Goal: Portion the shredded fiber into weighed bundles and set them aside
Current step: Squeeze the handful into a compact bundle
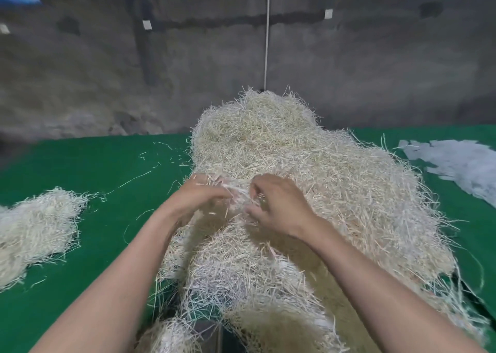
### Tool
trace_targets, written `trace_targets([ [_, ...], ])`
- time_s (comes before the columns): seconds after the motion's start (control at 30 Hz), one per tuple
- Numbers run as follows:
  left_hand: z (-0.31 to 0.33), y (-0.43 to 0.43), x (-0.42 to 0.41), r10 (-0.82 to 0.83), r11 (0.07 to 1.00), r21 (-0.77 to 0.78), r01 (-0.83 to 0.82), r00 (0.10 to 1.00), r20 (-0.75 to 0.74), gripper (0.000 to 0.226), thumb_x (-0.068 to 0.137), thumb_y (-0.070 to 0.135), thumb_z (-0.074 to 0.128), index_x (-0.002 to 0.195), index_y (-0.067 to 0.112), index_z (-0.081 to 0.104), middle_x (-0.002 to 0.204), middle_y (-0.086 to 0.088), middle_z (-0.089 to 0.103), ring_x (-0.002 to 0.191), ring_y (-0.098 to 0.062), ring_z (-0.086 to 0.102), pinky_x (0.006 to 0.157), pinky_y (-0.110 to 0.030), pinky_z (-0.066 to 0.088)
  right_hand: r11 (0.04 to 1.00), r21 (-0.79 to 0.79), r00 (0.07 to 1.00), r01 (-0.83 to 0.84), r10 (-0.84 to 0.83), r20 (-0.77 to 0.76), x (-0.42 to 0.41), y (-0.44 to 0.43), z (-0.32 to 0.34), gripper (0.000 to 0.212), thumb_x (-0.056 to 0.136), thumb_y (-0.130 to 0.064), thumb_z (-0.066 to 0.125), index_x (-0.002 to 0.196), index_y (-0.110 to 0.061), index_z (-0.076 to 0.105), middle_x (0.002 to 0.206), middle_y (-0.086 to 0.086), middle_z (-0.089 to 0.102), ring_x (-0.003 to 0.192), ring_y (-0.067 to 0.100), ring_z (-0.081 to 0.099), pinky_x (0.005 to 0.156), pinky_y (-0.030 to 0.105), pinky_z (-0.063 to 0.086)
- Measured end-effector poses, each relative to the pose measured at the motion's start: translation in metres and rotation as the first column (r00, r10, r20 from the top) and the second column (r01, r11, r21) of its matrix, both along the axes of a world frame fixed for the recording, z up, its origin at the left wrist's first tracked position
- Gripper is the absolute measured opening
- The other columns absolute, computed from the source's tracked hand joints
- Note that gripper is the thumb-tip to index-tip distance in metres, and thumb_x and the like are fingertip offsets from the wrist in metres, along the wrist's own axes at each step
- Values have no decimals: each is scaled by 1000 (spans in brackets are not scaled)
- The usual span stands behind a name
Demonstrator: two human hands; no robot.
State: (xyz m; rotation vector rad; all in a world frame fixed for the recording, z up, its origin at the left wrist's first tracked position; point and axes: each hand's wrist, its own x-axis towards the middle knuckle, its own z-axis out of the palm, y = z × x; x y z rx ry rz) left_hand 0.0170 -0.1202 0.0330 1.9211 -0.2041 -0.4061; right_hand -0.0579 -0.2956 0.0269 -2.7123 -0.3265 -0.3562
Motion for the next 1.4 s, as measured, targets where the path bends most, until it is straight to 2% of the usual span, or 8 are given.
trace_targets([
  [0.13,24,-7,2,123,860,-480,-171,984,-130,10,67,11,68,74,11,61,91,-1,61,78,-8,58,75,-31,46,996,-89,1000,20,-21,-12,0,11,-31,15,90,-11,49,80,-22,51,66,-7,52,63,7,55,88,31,48],
  [0.33,15,-1,11,316,719,-507,-476,873,-371,35,61,4,69,94,11,60,143,-11,38,137,-32,32,110,-53,29,953,-251,985,167,-171,5,-22,-32,-51,34,82,-13,52,64,-30,29,61,-11,31,68,11,44,99,37,43],
  [0.57,12,-15,1,350,665,-465,-584,795,-496,25,79,4,62,102,8,53,129,-10,37,76,-25,47,35,-27,47,938,-283,972,201,-227,-64,-40,-54,-53,26,81,-26,50,68,-37,31,62,-11,33,75,11,48,109,43,31],
  [0.83,10,25,14,475,666,-480,-571,821,-317,23,87,5,59,108,14,60,109,-16,61,94,-31,62,66,-29,51,901,-308,908,304,-372,-194,-48,-88,-64,6,80,-37,52,83,-40,47,79,-17,39,94,14,50,113,49,21],
  [0.93,11,21,14,398,736,-446,-510,858,-324,37,88,8,57,123,1,54,94,-9,60,81,-23,59,64,-34,54,910,-335,931,243,-316,-184,-43,-80,-54,40,79,-53,43,116,-41,51,84,-14,54,97,12,53,111,44,24],
  [1.07,12,0,3,346,890,-248,-382,921,-177,31,81,10,66,111,8,64,129,-4,54,119,-23,47,103,-46,39,960,-220,980,173,-191,-63,-29,-53,-15,49,73,-63,50,117,-43,47,114,-15,56,114,11,49,108,40,23],
  [1.3,41,-16,-27,80,954,-286,-87,996,-37,28,64,-2,60,81,15,74,96,15,63,83,2,53,77,-32,50,846,526,975,-91,182,-124,10,17,27,133,54,-45,84,140,-53,-17,150,-21,0,137,4,11,111,33,13],
  [1.4,56,-9,-26,-42,805,-591,-49,989,-139,11,69,-8,53,78,-5,58,74,-3,61,61,-14,58,58,-29,55,661,750,910,-24,325,-258,28,34,9,99,70,-13,80,148,-29,20,136,3,48,106,5,57,93,30,47],
])
